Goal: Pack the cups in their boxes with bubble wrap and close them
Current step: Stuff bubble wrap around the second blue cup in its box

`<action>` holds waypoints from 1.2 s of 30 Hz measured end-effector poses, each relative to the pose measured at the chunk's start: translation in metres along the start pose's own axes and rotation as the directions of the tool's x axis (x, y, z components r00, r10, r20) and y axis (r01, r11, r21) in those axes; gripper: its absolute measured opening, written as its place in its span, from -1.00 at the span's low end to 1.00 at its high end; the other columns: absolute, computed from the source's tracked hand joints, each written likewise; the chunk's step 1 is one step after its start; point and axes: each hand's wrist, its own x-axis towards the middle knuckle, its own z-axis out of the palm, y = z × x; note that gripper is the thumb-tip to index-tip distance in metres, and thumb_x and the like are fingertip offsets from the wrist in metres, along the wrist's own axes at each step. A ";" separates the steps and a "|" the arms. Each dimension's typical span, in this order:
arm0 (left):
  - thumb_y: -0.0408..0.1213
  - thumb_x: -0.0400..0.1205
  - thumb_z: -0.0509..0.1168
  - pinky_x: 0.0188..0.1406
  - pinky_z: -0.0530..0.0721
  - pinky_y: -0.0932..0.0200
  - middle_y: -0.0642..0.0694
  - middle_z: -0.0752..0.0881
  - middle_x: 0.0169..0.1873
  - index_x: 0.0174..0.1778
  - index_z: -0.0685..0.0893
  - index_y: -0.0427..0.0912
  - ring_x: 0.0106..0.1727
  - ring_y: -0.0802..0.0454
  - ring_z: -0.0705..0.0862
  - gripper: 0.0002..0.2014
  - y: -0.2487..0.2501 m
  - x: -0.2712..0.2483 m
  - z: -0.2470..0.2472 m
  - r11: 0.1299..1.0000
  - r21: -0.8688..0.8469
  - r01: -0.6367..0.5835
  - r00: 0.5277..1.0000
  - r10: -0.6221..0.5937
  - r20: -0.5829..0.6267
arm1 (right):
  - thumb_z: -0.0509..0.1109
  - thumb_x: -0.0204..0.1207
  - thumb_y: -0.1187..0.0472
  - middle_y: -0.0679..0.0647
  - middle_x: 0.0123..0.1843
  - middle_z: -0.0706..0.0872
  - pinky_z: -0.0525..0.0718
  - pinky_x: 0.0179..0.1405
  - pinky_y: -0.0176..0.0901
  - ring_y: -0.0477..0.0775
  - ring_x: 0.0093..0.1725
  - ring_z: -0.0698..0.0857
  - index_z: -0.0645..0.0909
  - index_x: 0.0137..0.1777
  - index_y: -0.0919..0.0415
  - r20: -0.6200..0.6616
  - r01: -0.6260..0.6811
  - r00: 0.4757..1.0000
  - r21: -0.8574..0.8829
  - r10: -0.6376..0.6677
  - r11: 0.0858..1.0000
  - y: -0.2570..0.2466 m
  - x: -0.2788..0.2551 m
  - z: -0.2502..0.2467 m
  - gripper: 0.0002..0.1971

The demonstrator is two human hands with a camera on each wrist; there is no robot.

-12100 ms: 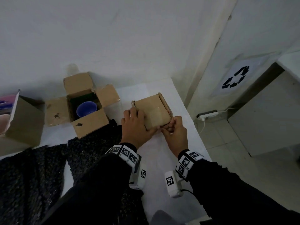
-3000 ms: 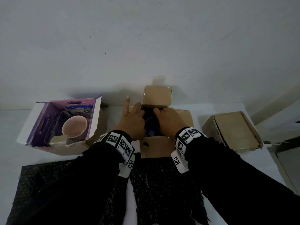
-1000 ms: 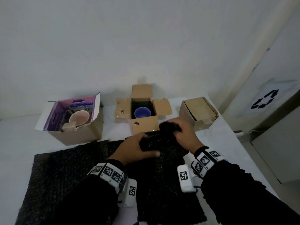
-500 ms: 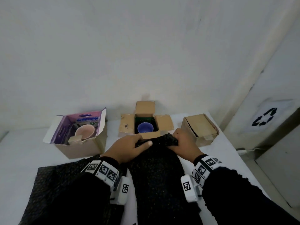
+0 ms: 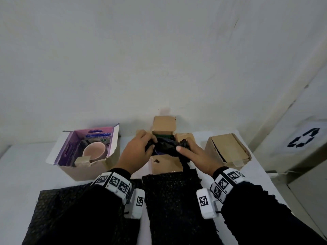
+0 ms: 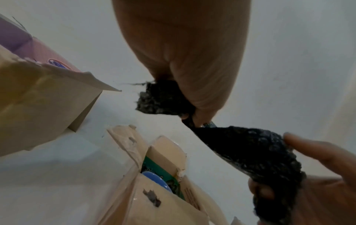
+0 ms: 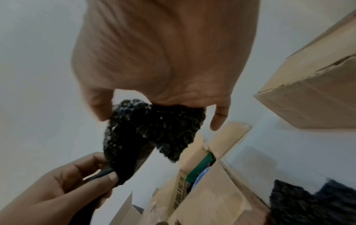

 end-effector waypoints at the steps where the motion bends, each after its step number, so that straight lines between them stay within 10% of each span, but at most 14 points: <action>1: -0.30 0.61 0.26 0.02 0.66 0.08 0.04 0.56 0.01 0.11 0.68 -0.07 0.02 0.07 0.62 -0.80 -0.003 0.004 0.002 1.000 0.013 -0.006 1.000 0.006 0.004 | 0.30 0.68 0.04 0.23 0.20 0.64 0.61 0.21 0.08 0.16 0.20 0.66 0.47 0.23 0.18 -0.050 0.008 0.999 0.001 -0.008 1.000 0.002 0.008 -0.001 -0.74; 7: -0.42 0.62 0.20 0.16 0.64 -0.06 -0.10 0.68 0.21 0.52 0.48 -0.01 0.20 -0.14 0.60 -0.48 -0.013 0.020 0.016 0.986 0.164 0.039 0.988 -0.063 0.144 | 0.33 0.36 0.45 0.01 0.09 0.57 0.61 -0.13 -0.11 0.05 0.00 0.62 0.41 0.22 0.00 -0.294 0.071 0.942 -0.299 -0.163 0.952 0.015 0.053 -0.013 -0.51; 12: -0.47 0.61 0.28 0.20 0.55 0.03 -0.11 0.73 0.13 0.28 0.73 -0.05 0.18 -0.14 0.64 -0.63 -0.030 0.028 0.041 0.949 0.310 -0.050 0.948 -0.053 0.315 | 0.29 0.29 0.51 -0.02 0.07 0.62 0.49 0.08 -0.03 0.11 0.12 0.51 0.68 0.00 0.05 -0.033 0.201 0.966 -0.527 -0.256 0.826 0.034 0.084 0.004 -0.60; 17: -0.17 0.64 0.28 0.36 0.33 0.02 0.17 0.74 0.07 0.17 0.70 0.33 0.19 0.04 0.59 -0.71 -0.035 0.037 0.054 0.869 0.476 -0.134 0.867 -0.129 0.481 | 0.29 0.42 0.12 -0.04 0.01 0.69 0.26 0.13 0.05 0.07 0.21 0.42 0.72 -0.02 -0.09 0.239 0.218 0.970 -0.778 -0.043 0.590 0.039 0.094 0.012 -0.78; 20: -0.12 0.64 0.27 0.40 0.18 -0.06 0.13 0.73 0.09 0.20 0.70 0.29 0.26 0.03 0.55 -0.73 -0.034 0.049 0.059 0.850 0.499 -0.169 0.818 -0.161 0.552 | 0.06 0.37 -0.16 0.08 -0.03 0.60 0.17 0.11 0.09 0.08 0.16 0.36 0.75 -0.08 -0.04 0.244 0.108 0.960 -0.771 0.135 0.628 0.036 0.103 0.010 -0.55; 26: -0.18 0.61 0.34 0.29 0.26 0.00 0.07 0.70 0.09 0.19 0.71 0.28 0.21 -0.01 0.54 -0.70 -0.037 0.059 0.062 0.864 0.488 -0.128 0.756 -0.233 0.611 | 0.33 0.52 0.14 -0.05 0.00 0.69 0.29 0.21 0.10 0.10 0.12 0.46 0.78 0.01 -0.18 0.348 0.175 0.906 -0.826 0.241 0.536 0.021 0.119 0.003 -0.77; 32: -0.19 0.49 0.38 0.07 0.58 -0.03 -0.04 0.69 -0.02 0.13 0.68 0.01 0.01 -0.12 0.63 -0.72 -0.040 0.053 0.062 0.837 0.541 -0.088 0.923 -0.136 0.360 | 0.39 0.51 0.17 0.12 0.11 0.64 0.59 0.01 0.03 0.21 0.05 0.65 0.50 0.25 0.08 0.263 0.228 0.965 -0.828 -0.004 0.512 0.035 0.118 0.016 -0.68; 36: -0.19 0.60 0.30 -0.15 0.62 0.05 -0.04 0.66 -0.03 0.10 0.64 -0.05 -0.03 -0.08 0.66 -0.82 -0.040 0.046 0.062 0.881 0.470 -0.052 0.919 -0.142 0.368 | 0.34 0.55 0.12 0.10 0.00 0.73 0.44 -0.11 -0.09 0.19 -0.01 0.67 0.60 0.08 0.07 0.225 0.248 0.969 -0.890 -0.105 0.383 0.042 0.118 0.018 -0.86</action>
